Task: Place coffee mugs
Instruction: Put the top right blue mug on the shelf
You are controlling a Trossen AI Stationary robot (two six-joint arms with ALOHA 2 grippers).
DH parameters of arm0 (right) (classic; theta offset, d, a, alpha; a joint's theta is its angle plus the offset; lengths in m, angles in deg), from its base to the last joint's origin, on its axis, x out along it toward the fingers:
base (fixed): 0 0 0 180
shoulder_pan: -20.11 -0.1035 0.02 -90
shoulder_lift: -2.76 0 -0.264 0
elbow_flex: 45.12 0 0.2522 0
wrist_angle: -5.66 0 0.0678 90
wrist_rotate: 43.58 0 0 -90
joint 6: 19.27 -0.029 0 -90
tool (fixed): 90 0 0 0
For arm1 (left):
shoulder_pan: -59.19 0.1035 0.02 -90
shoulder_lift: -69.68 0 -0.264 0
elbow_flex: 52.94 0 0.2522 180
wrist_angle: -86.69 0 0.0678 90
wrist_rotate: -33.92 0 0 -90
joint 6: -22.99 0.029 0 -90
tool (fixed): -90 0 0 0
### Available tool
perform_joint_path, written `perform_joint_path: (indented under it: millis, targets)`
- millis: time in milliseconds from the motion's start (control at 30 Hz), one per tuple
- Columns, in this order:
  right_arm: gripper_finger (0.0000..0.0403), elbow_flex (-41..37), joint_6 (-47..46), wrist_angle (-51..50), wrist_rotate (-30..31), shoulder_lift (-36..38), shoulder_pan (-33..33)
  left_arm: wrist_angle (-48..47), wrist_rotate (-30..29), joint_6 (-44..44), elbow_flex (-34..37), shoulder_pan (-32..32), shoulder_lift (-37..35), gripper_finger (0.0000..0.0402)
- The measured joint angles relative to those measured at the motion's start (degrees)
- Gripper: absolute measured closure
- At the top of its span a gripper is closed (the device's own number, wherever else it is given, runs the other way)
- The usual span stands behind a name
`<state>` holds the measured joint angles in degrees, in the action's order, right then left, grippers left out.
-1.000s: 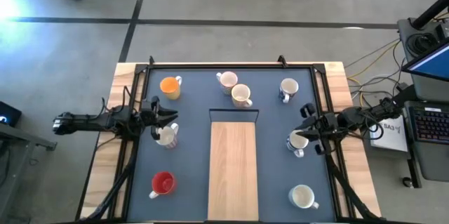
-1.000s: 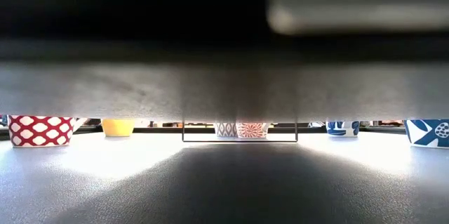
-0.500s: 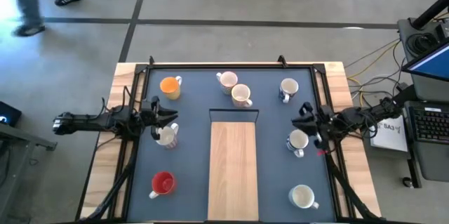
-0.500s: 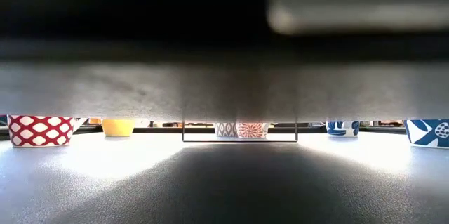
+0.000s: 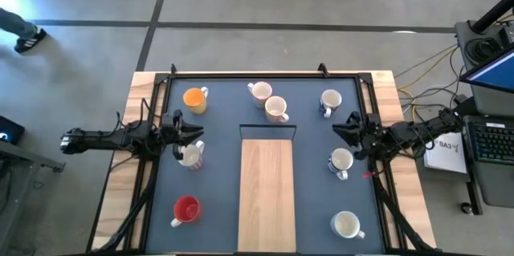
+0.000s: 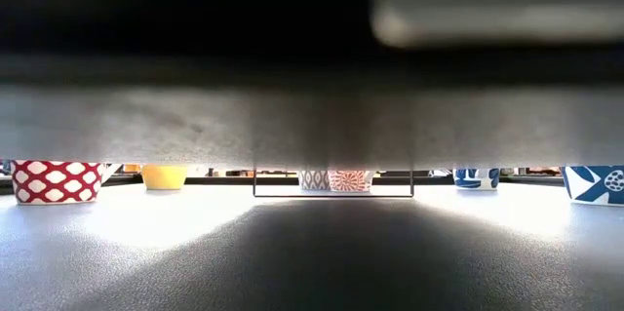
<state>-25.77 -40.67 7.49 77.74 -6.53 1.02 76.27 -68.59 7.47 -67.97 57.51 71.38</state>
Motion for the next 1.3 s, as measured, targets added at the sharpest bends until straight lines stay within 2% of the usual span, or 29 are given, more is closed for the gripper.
perform_joint_path:
  millis: [100,200,400,633,767,833,967,1300]
  targets:
    - [0.0349,3.51,2.26,-5.18,6.66,-2.52,0.01,0.0,0.0,0.0,0.0,0.0,-0.02,0.033]
    - [0.0349,7.47,0.62,-14.13,11.47,-4.99,0.02,0.0,0.0,0.0,0.02,0.02,0.0,0.033]
    - [0.0349,16.32,-2.86,-30.42,12.27,-10.96,1.11,0.0,0.0,0.0,0.0,0.02,-0.01,0.033]
    - [0.0349,26.26,-8.43,-42.61,13.85,-18.51,7.09,0.0,0.0,0.0,0.0,0.01,-0.01,0.033]
    - [0.0349,30.24,-18.93,-51.35,13.55,-21.92,11.79,0.0,0.0,0.0,0.0,0.0,-0.01,0.033]
    - [0.0349,31.29,-23.44,-54.3,12.55,-23.33,14.07,0.0,0.0,0.0,0.0,0.01,-0.02,0.033]
    - [0.0349,31.67,-25.32,-54.27,8.21,-26.02,18.93,0.0,0.0,0.0,0.0,0.0,0.0,0.033]
    - [0.0349,31.69,-25.3,-53.59,-9.3,-33.6,30.95,0.0,0.0,0.0,0.0,0.0,0.0,0.033]
